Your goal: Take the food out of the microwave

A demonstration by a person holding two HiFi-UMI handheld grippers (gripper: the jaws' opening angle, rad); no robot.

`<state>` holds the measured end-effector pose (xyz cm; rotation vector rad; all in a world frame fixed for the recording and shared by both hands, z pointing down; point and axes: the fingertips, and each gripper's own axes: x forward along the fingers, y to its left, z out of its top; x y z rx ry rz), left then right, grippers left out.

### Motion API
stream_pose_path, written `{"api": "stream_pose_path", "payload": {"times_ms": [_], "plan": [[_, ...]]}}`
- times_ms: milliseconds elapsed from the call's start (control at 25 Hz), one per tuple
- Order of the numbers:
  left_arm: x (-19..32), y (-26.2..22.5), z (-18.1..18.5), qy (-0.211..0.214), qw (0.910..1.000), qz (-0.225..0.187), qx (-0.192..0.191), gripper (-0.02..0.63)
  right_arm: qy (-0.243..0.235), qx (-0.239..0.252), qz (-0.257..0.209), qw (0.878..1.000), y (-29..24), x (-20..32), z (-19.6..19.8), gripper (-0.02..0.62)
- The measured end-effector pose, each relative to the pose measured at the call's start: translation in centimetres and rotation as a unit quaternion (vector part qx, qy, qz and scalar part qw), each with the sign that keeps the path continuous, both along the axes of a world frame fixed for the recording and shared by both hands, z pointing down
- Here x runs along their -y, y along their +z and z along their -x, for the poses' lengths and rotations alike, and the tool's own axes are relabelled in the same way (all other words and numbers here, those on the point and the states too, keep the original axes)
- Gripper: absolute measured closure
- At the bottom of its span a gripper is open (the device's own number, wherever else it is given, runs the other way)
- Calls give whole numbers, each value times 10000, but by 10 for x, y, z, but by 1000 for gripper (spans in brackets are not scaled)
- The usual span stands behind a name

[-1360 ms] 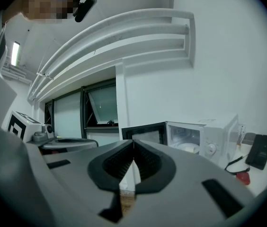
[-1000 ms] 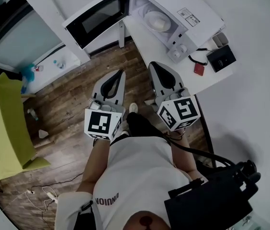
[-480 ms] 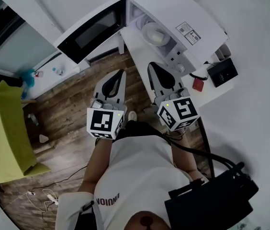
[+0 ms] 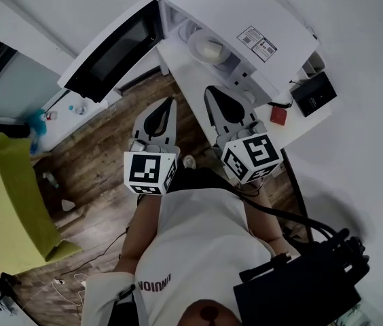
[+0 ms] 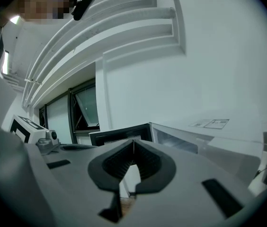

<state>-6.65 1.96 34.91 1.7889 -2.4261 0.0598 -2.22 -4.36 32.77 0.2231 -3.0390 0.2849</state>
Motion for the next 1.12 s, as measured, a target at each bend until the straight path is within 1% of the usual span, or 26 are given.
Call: {"api": "stream_pose_path", "payload": {"times_ms": [160,480,600,840,1000,1120], "plan": [[15,6,8,183,9998,81,-42,592,161,-39,21,9999,3,11,7,574],[49,11,38,673,9973,294,-30,592,571,-114,102,9983,2,29,33,574],[62,15,46,925,9950,372,-69,592,694,-179,132,9973,5,36,43,574],[82,31,62,1267,9901,560,-207,592,933,-349,142,9949,16,51,55,574],[96,39,66,1529,9862,566,-289,592,1058,-499,151,9930,28,61,60,574],[106,44,72,1635,9841,605,-329,592,1160,-578,215,9913,35,67,64,574]]}}
